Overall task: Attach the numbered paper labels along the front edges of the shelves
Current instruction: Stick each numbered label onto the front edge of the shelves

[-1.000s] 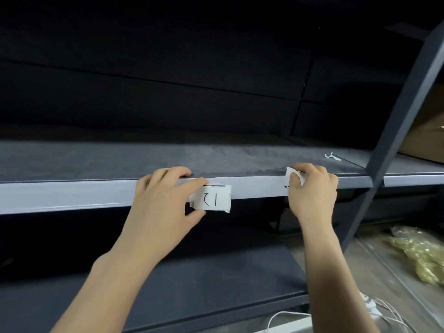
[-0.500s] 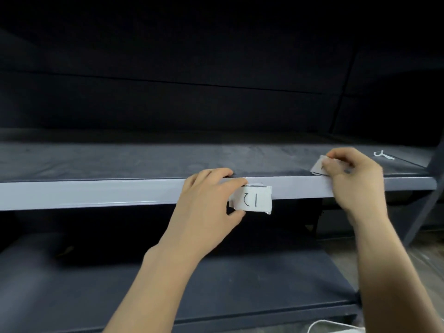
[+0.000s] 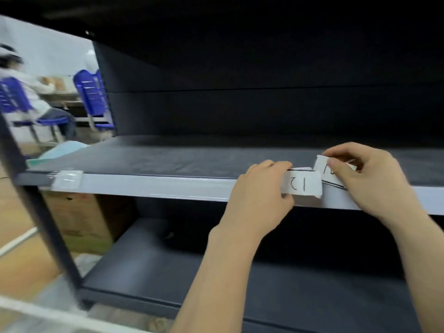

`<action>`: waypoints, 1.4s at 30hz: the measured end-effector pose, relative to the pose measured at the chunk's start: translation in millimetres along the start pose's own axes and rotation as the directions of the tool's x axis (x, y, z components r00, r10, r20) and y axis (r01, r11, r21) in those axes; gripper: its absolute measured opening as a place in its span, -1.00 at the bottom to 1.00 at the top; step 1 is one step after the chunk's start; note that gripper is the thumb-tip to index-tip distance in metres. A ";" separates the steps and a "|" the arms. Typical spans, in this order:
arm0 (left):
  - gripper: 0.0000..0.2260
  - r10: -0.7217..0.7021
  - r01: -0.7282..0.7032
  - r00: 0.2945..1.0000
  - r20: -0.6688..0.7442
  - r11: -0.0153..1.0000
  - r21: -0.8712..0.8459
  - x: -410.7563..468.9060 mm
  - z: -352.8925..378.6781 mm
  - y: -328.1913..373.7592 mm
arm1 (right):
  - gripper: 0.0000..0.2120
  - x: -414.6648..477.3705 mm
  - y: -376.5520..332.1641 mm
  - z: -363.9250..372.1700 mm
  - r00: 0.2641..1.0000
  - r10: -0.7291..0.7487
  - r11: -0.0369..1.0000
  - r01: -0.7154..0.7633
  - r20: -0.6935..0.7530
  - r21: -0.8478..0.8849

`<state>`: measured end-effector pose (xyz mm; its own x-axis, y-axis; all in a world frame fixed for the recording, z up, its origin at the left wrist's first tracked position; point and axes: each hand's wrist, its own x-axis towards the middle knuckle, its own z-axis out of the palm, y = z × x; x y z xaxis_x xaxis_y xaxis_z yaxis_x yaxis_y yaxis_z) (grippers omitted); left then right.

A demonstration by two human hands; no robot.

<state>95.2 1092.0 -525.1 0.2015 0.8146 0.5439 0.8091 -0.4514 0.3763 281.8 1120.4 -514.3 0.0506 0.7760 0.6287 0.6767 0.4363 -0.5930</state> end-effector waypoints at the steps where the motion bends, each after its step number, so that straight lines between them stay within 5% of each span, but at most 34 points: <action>1: -0.58 -0.025 0.025 1.000 -0.001 0.999 -0.022 -1.2 -6.0 -5.7 | -0.87 0.1 -5.9 6.8 1.000 -0.013 1.000 0.013 0.014 -0.007; 19: -0.58 -0.190 0.188 0.981 -0.028 0.981 -0.051 -14.3 -48.7 -63.4 | -0.60 -2.1 -46.2 52.8 0.993 -0.045 0.998 0.039 0.113 0.049; 33: -0.55 -0.203 0.214 0.974 0.103 0.971 -0.107 -25.0 -69.7 -70.4 | -0.65 -5.5 -62.2 73.9 0.995 -0.048 0.996 0.041 0.090 0.074; 42: -0.63 -0.193 0.193 0.972 0.136 0.981 0.014 -35.7 -90.4 -86.0 | -0.69 -10.7 -95.0 126.5 0.993 -0.082 0.985 0.067 0.090 0.159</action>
<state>-31.5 1068.9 -509.1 0.1150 0.9283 0.3536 0.8403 -0.2808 0.4638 124.1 1128.3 -528.4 -0.0715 0.7757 0.6271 0.5535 0.5539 -0.6220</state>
